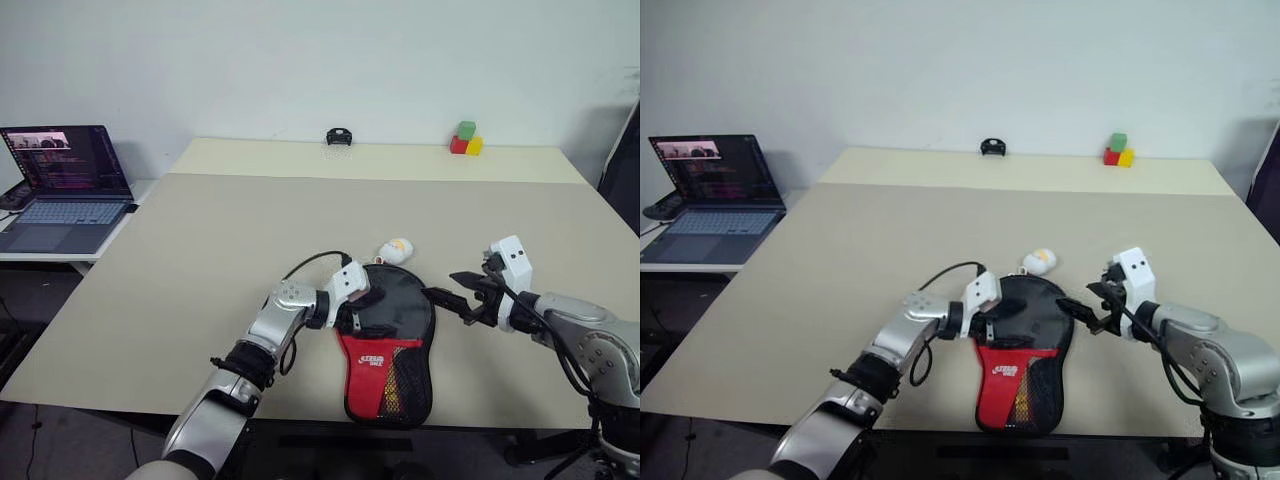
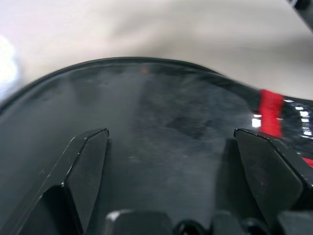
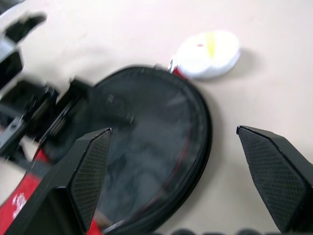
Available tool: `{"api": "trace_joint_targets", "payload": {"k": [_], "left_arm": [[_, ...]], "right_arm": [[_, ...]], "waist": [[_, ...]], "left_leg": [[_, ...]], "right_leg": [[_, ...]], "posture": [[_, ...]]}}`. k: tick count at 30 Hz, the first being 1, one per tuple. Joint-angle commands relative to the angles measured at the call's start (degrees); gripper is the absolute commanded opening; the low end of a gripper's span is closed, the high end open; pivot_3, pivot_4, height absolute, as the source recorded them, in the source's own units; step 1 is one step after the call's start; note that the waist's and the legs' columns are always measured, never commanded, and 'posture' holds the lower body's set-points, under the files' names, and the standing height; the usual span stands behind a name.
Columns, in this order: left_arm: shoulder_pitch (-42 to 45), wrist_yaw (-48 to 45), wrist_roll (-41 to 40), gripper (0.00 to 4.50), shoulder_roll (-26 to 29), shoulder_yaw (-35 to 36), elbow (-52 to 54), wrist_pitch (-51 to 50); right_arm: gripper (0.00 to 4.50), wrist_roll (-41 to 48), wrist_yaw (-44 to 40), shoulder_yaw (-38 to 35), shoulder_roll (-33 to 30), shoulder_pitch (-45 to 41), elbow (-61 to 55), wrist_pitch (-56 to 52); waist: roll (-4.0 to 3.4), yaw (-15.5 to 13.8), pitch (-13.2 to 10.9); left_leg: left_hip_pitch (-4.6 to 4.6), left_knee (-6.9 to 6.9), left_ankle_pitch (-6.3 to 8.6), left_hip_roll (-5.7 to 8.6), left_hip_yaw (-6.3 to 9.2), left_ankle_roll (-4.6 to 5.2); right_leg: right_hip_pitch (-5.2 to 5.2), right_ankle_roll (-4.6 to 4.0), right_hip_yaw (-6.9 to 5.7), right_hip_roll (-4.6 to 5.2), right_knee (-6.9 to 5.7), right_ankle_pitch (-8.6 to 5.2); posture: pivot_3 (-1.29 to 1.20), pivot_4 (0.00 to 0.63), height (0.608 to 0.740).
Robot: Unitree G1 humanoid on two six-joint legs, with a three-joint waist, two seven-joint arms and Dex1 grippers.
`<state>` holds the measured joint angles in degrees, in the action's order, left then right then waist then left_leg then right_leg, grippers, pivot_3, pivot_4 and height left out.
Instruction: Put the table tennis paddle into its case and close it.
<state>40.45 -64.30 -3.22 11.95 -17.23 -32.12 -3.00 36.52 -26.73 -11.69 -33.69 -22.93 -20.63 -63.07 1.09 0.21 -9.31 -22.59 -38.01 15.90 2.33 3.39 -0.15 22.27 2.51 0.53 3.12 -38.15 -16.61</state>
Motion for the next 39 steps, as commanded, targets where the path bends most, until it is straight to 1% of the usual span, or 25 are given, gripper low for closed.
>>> {"api": "trace_joint_targets", "payload": {"k": [1, 5, 8, 11, 15, 22, 27, 39], "left_arm": [[-1.6, 0.2, 1.0, 4.48, -0.1, -0.9, -1.6, 1.0], [-1.7, 0.6, 1.4, 4.48, -0.2, -1.0, -1.8, 1.3], [-1.9, 0.8, 1.4, 4.48, 0.0, -0.9, -1.4, 1.2], [-2.4, 1.1, 1.4, 4.48, 0.2, -1.0, -0.4, 0.9], [-3.5, 1.4, 1.3, 4.48, 0.5, -1.1, 1.6, 0.2], [-4.5, 2.2, 1.3, 4.48, 1.4, -1.0, 3.7, -0.8], [-5.0, 2.5, 1.4, 4.48, 1.8, -1.2, 4.6, -1.2], [-4.8, 2.8, 1.9, 4.48, 2.0, -1.6, 4.2, -0.9]], "right_arm": [[4.5, -1.6, 1.4, -0.2, 1.0, -6.2, 4.7, 3.1], [4.5, -4.2, 1.2, 2.6, 3.6, -14.4, 14.2, 6.2], [4.5, -8.1, -0.5, 6.4, 5.9, -21.0, 24.9, 11.2], [4.5, -12.9, -1.8, 9.3, 8.6, -26.5, 37.8, 18.8], [4.5, -17.8, -1.0, 9.4, 13.5, -34.2, 58.7, 30.4], [4.5, -22.6, -0.5, 8.6, 18.0, -41.8, 80.2, 43.2], [4.5, -23.5, -0.3, 7.3, 20.4, -43.5, 86.8, 45.9], [4.5, -26.3, -0.1, 6.9, 22.3, -43.6, 89.0, 47.6]], "waist": [[-0.01, 0.1, 0.0], [-0.07, 0.2, 0.0], [-0.1, 0.2, 0.1], [-0.1, 0.4, 0.1], [-0.1, 0.7, 0.1], [-0.11, 1.5, 0.1], [-0.13, 1.6, 0.1], [-0.14, 1.6, 0.1]], "left_leg": [[0.03, 0.0, 0.0, 0.0, 0.0, 0.0], [0.11, 0.01, 0.0, -0.01, -0.05, 0.01], [0.15, 0.0, -0.01, 0.0, -0.12, 0.01], [0.17, -0.01, -0.01, 0.0, -0.15, 0.01], [0.22, -0.01, -0.02, 0.01, -0.25, -0.01], [0.24, -0.03, -0.03, 0.01, -0.31, -0.03], [0.33, -0.03, -0.03, 0.0, -0.32, -0.03], [0.43, -0.03, -0.03, 0.0, -0.35, -0.04]], "right_leg": [[-0.02, 0.0, 0.0, 0.0, -0.02, 0.0], [-0.03, 0.0, 0.05, -0.02, -0.06, 0.0], [-0.03, 0.0, 0.11, -0.02, -0.1, 0.0], [-0.01, -0.01, 0.12, -0.02, -0.16, 0.0], [0.02, -0.01, 0.21, -0.02, -0.29, 0.0], [0.06, -0.02, 0.3, 0.01, -0.4, 0.0], [0.05, -0.02, 0.34, 0.01, -0.5, 0.0], [0.05, -0.02, 0.39, 0.01, -0.62, 0.0]], "posture": [[0.0, 0.15, 0.74], [0.0, 0.15, 0.74], [0.0, 0.15, 0.74], [0.0, 0.15, 0.74], [0.0, 0.15, 0.74], [0.0, 0.15, 0.74], [0.0, 0.15, 0.74], [0.0, 0.15, 0.74]]}}
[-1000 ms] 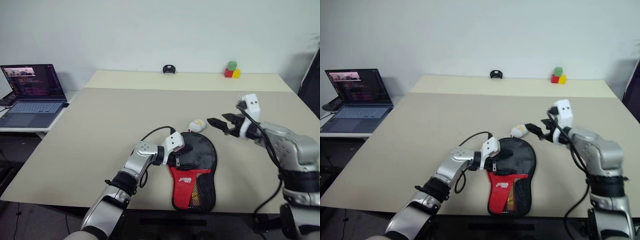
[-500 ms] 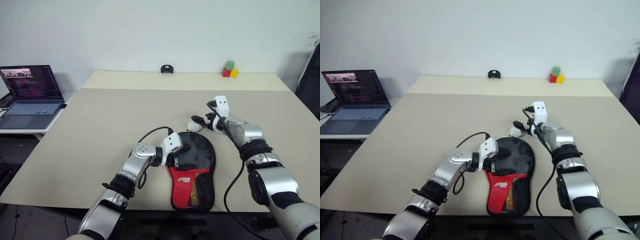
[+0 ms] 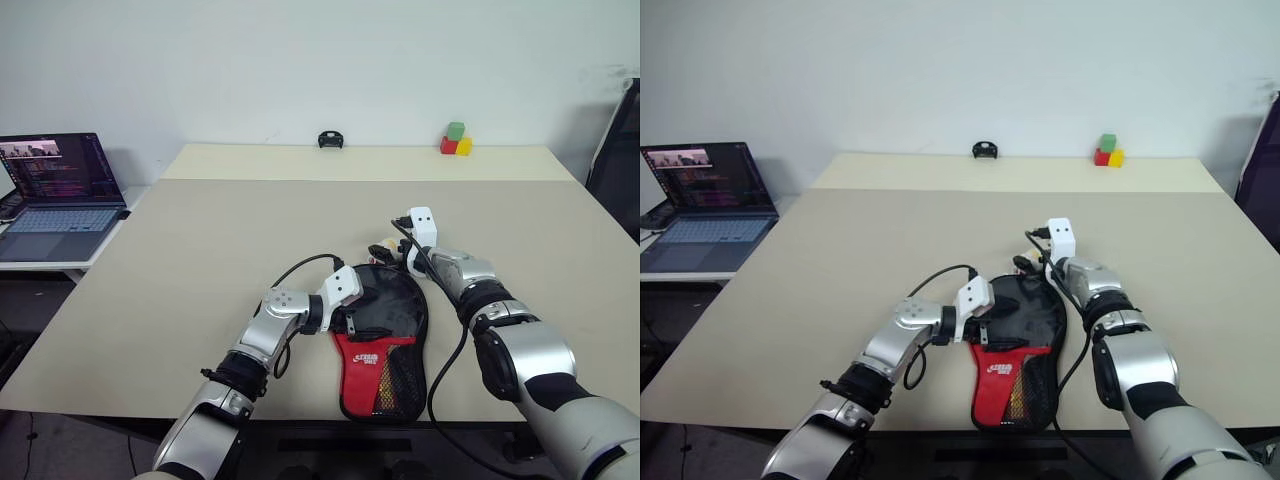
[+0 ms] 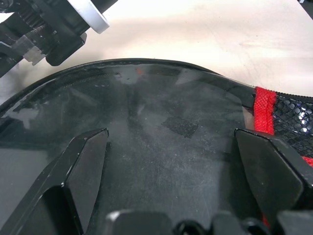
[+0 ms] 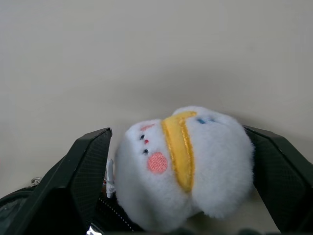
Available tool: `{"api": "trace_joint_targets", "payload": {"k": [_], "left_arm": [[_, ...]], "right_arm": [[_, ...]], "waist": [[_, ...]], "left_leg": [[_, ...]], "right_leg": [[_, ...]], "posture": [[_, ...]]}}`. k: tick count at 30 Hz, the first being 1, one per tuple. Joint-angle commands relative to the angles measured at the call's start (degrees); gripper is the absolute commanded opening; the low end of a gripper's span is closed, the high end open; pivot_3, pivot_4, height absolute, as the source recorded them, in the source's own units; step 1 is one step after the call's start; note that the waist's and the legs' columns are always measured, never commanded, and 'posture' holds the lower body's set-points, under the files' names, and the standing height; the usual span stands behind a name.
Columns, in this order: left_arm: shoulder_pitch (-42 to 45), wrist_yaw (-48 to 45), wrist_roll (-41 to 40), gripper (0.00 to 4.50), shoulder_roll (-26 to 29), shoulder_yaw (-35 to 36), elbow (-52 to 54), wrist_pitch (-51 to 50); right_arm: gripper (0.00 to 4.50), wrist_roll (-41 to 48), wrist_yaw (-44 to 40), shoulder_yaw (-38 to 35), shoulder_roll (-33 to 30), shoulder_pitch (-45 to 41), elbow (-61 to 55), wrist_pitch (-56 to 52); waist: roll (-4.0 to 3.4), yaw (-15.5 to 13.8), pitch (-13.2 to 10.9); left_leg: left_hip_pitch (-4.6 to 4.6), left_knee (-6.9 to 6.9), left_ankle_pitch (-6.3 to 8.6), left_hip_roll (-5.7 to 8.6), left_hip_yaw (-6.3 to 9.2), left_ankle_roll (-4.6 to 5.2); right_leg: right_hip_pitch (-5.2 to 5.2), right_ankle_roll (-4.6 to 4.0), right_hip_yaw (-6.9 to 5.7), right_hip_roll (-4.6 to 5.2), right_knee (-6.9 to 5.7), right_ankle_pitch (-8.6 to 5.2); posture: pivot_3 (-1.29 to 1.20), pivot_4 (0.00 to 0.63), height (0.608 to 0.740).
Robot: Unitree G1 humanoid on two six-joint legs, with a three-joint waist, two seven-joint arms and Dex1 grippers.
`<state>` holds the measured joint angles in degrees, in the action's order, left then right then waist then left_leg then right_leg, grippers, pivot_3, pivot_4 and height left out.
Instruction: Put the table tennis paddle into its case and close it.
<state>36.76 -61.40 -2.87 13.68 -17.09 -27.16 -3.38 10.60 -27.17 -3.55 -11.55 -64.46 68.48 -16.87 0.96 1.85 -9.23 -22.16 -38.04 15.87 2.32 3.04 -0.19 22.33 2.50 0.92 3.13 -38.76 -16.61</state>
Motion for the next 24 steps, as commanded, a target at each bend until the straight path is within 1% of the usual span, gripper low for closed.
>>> {"api": "trace_joint_targets", "payload": {"k": [1, 3, 5, 6, 10, 12, 13, 16, 24], "left_arm": [[-1.1, -0.1, 1.6, 4.5, 0.3, -1.7, -0.8, -0.4], [-1.2, 0.0, 1.6, 4.5, 0.3, -1.8, -1.0, -0.4], [-1.1, 0.1, 1.7, 4.5, 0.2, -1.8, -1.4, -0.3], [-0.8, 0.2, 2.1, 4.5, 0.2, -2.0, -2.3, 0.0], [0.6, 0.5, 3.3, 4.5, -0.3, -2.7, -6.4, 1.5], [1.2, 0.3, 3.6, 4.5, -0.5, -3.0, -8.6, 2.1], [1.3, 0.2, 3.9, 4.5, -0.6, -3.3, -9.7, 2.5], [1.5, -0.3, 4.2, 4.5, -0.9, -3.6, -12.3, 3.4], [0.6, -2.2, 3.6, 4.5, -1.5, -3.7, -14.4, 4.3]], "right_arm": [[4.31, -0.9, 0.5, -1.0, 0.2, -2.0, -0.1, 1.6], [3.88, -1.9, 0.7, -0.4, 0.2, -1.7, -0.3, 2.0], [3.27, -2.6, 0.6, 0.0, 0.4, -1.5, -0.7, 2.2], [2.84, -3.4, 0.5, 0.6, 0.6, -1.5, -1.0, 2.4], [1.51, -5.7, 0.0, 1.9, 0.9, -1.8, -1.7, 3.0], [1.04, -6.4, -0.3, 2.2, 0.9, -1.8, -2.1, 3.2], [0.87, -6.6, -0.4, 2.4, 0.8, -1.8, -2.3, 3.3], [0.65, -7.5, -0.5, 2.9, 0.2, -1.8, -2.9, 3.6], [0.64, -9.7, -2.6, 3.9, -3.8, -0.5, -6.7, 2.3]], "waist": [[0.0, 0.0, 0.0], [0.0, 0.0, 0.0], [0.0, 0.0, 0.0], [0.0, 0.0, 0.0], [-0.01, 0.0, 0.0], [-0.01, -0.1, 0.0], [-0.01, -0.1, 0.0], [-0.03, -0.1, 0.0], [-0.09, -0.2, 0.2]], "left_leg": [[0.01, 0.0, 0.0, 0.0, -0.01, 0.0], [0.03, 0.0, 0.0, 0.0, -0.02, 0.0], [0.04, 0.0, 0.0, 0.0, -0.02, 0.0], [0.05, 0.0, 0.0, 0.0, -0.02, 0.0], [0.11, 0.0, 0.0, 0.0, -0.02, 0.0], [0.18, 0.0, 0.0, 0.03, -0.03, 0.0], [0.21, -0.01, 0.0, 0.03, -0.03, 0.0], [0.34, -0.02, 0.0, 0.03, -0.02, 0.0], [0.41, -0.05, -0.01, 0.05, 0.01, 0.01]], "right_leg": [[0.0, 0.0, 0.01, 0.0, -0.01, 0.0], [0.0, 0.0, 0.01, 0.0, -0.03, 0.0], [0.0, 0.0, 0.02, 0.0, -0.04, 0.0], [0.0, 0.0, 0.03, 0.0, -0.04, 0.0], [-0.05, 0.0, 0.01, 0.0, -0.06, 0.0], [-0.12, 0.0, 0.02, 0.01, -0.1, 0.0], [-0.13, 0.0, 0.02, 0.01, -0.12, 0.0], [-0.24, 0.0, 0.0, 0.01, -0.18, 0.0], [-0.34, -0.01, -0.04, 0.02, -0.19, 0.01]], "posture": [[0.0, 0.15, 0.74], [0.0, 0.15, 0.74], [0.0, 0.15, 0.74], [0.0, 0.15, 0.74], [0.0, 0.15, 0.74], [0.0, 0.15, 0.74], [0.0, 0.15, 0.74], [0.0, 0.15, 0.74], [0.0, 0.15, 0.74]]}}
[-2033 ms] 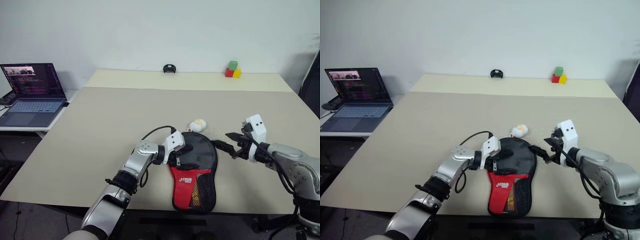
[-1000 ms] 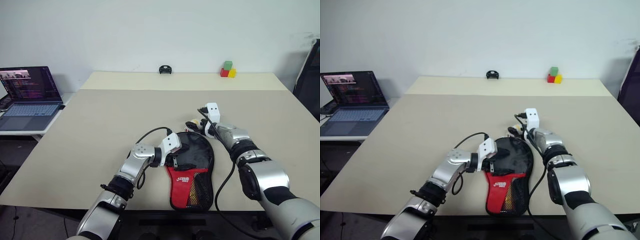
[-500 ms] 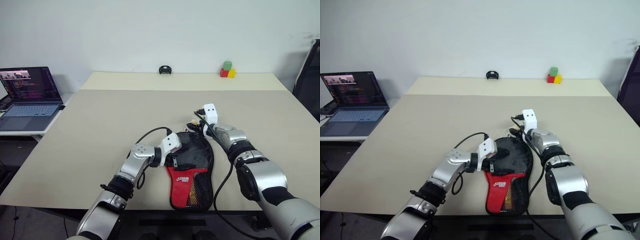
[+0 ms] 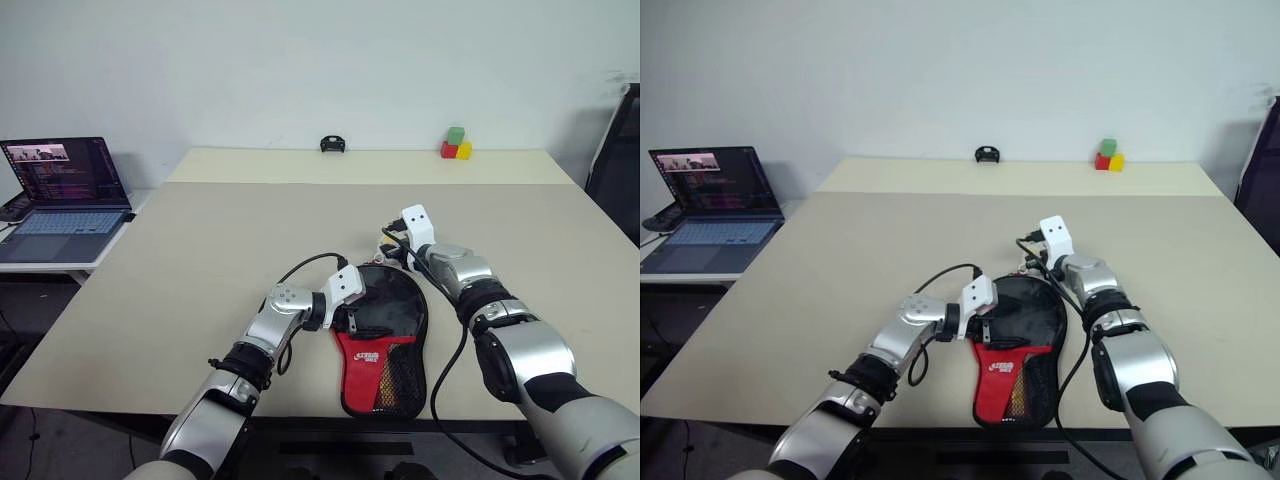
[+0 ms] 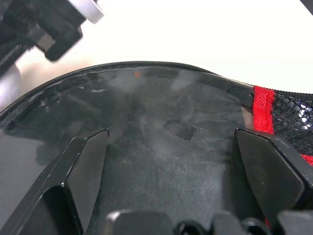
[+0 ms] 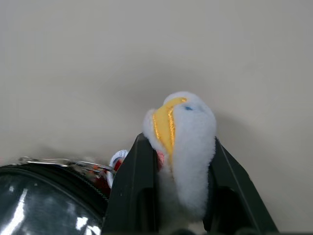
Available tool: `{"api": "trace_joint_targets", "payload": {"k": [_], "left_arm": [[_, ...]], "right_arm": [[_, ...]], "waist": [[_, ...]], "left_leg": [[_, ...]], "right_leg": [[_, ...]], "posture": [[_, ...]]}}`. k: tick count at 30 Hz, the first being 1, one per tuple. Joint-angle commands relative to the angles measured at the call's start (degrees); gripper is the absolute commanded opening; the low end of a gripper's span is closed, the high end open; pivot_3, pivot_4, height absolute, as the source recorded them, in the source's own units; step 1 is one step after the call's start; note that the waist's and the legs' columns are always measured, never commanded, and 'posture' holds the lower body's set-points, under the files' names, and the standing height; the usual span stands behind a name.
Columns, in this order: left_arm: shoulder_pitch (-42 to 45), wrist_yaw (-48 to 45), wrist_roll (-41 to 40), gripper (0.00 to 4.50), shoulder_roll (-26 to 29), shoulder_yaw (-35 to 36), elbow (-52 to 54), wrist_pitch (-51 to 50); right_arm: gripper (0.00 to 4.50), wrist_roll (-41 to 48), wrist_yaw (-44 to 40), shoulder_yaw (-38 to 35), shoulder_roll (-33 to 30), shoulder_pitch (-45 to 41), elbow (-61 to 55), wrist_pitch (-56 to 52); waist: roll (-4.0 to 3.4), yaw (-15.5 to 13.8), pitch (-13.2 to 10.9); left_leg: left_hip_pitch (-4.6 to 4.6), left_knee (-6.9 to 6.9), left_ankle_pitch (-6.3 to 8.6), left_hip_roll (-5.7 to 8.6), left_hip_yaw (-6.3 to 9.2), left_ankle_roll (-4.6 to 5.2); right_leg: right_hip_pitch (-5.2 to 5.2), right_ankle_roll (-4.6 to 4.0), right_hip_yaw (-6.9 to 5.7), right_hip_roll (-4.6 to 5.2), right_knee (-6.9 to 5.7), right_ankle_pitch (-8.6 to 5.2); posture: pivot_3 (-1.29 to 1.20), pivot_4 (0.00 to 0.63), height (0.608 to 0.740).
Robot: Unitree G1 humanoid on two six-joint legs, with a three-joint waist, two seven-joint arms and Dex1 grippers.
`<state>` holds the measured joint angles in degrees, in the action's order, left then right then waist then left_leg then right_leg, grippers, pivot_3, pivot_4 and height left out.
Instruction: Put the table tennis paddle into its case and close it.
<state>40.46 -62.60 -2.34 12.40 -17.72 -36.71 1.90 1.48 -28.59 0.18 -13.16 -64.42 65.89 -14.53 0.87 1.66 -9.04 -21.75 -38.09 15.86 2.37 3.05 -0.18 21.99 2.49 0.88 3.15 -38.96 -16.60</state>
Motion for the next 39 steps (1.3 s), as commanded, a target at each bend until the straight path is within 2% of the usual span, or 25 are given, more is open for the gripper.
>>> {"api": "trace_joint_targets", "payload": {"k": [1, 7, 15, 25, 29, 39], "left_arm": [[-3.2, -1.1, 3.1, 4.5, -0.2, -3.2, -5.0, -0.9], [-3.1, -2.4, 3.3, 4.5, -0.4, -3.3, -6.6, -0.4], [-2.4, -2.7, 3.9, 4.5, -0.6, -3.2, -10.3, 0.8], [-1.3, -3.5, 3.2, 4.5, -1.4, -2.3, -13.1, 0.4], [-0.6, -4.1, 3.1, 4.5, -1.8, -2.1, -13.6, 0.3], [-0.2, -4.0, 3.8, 4.5, -2.7, -2.4, -14.6, 0.8]], "right_arm": [[0.64, -0.7, -1.7, 0.3, -2.9, -0.1, -5.1, -0.6], [0.64, -0.8, -4.5, 1.2, -6.5, 4.4, -14.4, -5.3], [0.64, 0.8, -6.9, 1.0, -9.9, 13.4, -34.6, -16.6], [0.64, 4.5, -10.1, -0.8, -19.4, 27.5, -60.2, -33.5], [0.64, 7.7, -11.3, -2.9, -23.9, 34.6, -70.5, -40.4], [0.64, 18.4, -14.3, -6.8, -29.7, 45.7, -88.3, -53.9]], "waist": [[-0.01, 0.0, 0.0], [-0.01, -0.2, 0.0], [-0.1, -0.3, 0.1], [-0.13, -1.0, 0.2], [-0.14, -1.5, 0.2], [-0.19, -1.6, 0.3]], "left_leg": [[0.0, 0.0, 0.0, 0.0, 0.0, 0.0], [-0.03, 0.01, 0.01, 0.0, 0.04, 0.01], [-0.01, 0.02, 0.01, -0.01, 0.07, 0.01], [0.04, 0.04, 0.02, 0.0, 0.17, 0.03], [0.03, 0.08, 0.03, -0.01, 0.19, 0.04], [0.06, 0.13, 0.05, -0.03, 0.41, 0.07]], "right_leg": [[0.0, 0.0, 0.0, 0.0, 0.01, 0.0], [-0.03, 0.0, -0.03, 0.01, 0.08, 0.0], [-0.09, 0.01, -0.06, 0.01, 0.12, -0.01], [-0.26, 0.02, -0.17, 0.0, 0.26, -0.01], [-0.29, 0.03, -0.21, 0.0, 0.39, -0.02], [-0.58, 0.05, -0.45, -0.01, 0.75, -0.03]], "posture": [[0.0, 0.15, 0.74], [0.0, 0.15, 0.74], [0.0, 0.15, 0.74], [0.0, 0.15, 0.74], [0.0, 0.15, 0.74], [0.0, 0.15, 0.74]]}}
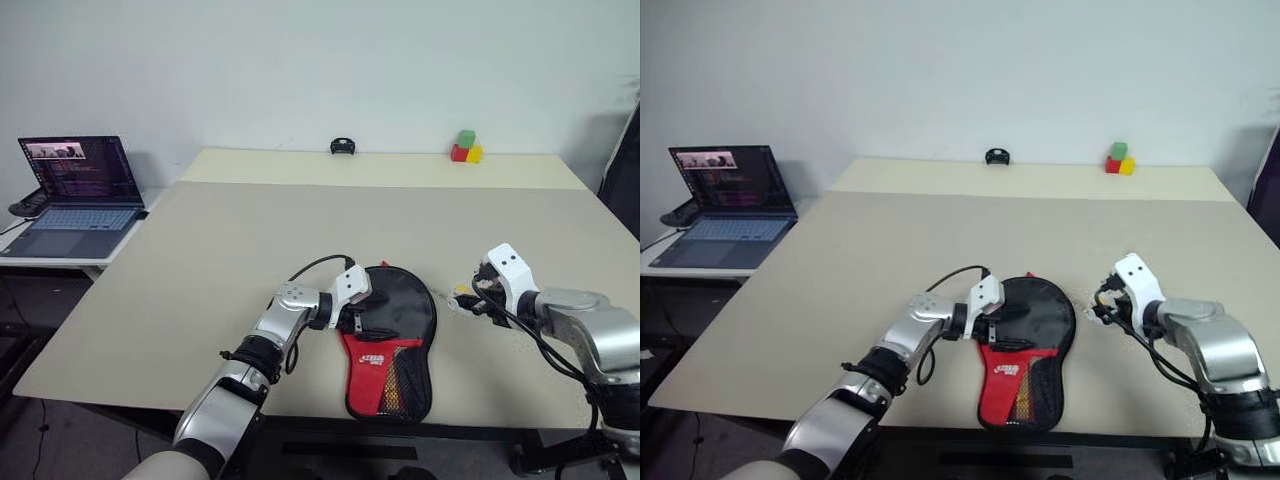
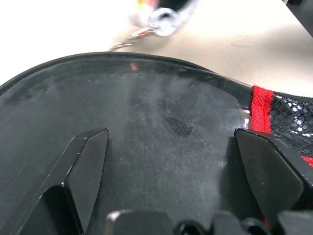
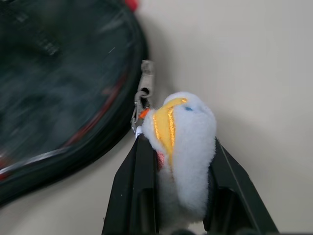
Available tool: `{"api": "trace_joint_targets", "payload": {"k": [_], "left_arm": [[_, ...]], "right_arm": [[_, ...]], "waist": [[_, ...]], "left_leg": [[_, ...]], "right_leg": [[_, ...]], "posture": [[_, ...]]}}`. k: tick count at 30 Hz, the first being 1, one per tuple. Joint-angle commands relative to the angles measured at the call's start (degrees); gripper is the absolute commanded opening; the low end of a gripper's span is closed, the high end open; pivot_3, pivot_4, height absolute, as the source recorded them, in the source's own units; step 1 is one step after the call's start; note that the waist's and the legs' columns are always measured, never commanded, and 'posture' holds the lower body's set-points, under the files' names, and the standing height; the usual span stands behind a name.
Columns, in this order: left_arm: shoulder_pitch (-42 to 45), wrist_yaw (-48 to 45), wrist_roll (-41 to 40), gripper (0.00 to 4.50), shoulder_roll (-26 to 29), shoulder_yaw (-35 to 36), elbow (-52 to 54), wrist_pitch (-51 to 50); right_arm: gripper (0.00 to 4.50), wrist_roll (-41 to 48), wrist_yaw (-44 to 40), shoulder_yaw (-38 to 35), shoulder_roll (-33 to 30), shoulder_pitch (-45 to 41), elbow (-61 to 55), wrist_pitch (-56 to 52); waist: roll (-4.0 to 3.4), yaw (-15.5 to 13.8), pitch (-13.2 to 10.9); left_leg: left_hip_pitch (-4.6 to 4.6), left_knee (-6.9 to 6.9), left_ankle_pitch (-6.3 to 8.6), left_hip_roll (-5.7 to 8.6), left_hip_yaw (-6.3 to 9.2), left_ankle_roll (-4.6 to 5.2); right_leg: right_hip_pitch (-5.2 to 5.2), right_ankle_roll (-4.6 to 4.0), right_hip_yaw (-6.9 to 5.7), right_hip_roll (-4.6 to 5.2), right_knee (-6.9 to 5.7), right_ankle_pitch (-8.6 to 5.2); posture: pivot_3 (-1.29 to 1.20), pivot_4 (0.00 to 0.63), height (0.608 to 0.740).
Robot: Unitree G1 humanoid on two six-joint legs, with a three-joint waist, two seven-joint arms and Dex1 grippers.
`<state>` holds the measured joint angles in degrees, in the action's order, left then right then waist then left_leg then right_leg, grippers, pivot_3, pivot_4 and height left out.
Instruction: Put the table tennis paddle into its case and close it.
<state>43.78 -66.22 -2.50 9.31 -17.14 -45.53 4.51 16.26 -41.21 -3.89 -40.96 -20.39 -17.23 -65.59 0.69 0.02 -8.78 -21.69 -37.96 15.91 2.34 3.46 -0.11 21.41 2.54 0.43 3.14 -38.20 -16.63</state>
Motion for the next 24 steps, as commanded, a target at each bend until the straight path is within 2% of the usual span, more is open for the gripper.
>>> {"api": "trace_joint_targets", "payload": {"k": [1, 8, 19, 24], "left_arm": [[-3.4, -0.3, 4.0, 4.5, 0.4, -3.0, -6.0, -1.7], [-3.1, 0.2, 4.3, 4.5, -0.2, -2.9, -6.4, -1.8], [-3.3, 0.1, 4.6, 4.5, -0.5, -3.2, -6.0, -2.1], [-3.3, 0.2, 4.5, 4.5, -0.6, -3.2, -5.8, -2.3]], "right_arm": [[0.64, 4.8, -2.2, -2.8, -2.4, 2.8, -6.3, -3.7], [0.64, 10.9, -4.9, -2.9, -6.2, 7.7, -11.9, -5.7], [0.58, 17.5, -14.6, -3.7, -18.3, 21.9, -17.6, 0.1], [0.54, 20.1, -15.3, -4.5, -19.6, 26.8, -20.9, 1.6]], "waist": [[-0.01, 0.0, 0.0], [0.0, -0.1, 0.1], [0.02, -0.7, 0.1], [-0.06, -1.6, 0.2]], "left_leg": [[-0.01, 0.02, 0.01, 0.0, 0.04, 0.02], [-0.03, 0.01, 0.03, 0.0, 0.23, 0.04], [-0.16, 0.02, 0.04, 0.03, 0.6, 0.03], [-0.21, 0.06, 0.05, 0.06, 0.87, 0.02]], "right_leg": [[-0.06, 0.02, -0.04, -0.01, 0.12, 0.02], [-0.17, 0.03, -0.22, 0.0, 0.24, 0.01], [-0.37, 0.05, -0.94, 0.02, 0.57, -0.01], [-0.55, 0.12, -1.06, 0.02, 0.81, -0.1]], "posture": [[0.0, 0.15, 0.74], [0.0, 0.15, 0.74], [0.0, 0.15, 0.74], [0.0, 0.15, 0.74]]}}
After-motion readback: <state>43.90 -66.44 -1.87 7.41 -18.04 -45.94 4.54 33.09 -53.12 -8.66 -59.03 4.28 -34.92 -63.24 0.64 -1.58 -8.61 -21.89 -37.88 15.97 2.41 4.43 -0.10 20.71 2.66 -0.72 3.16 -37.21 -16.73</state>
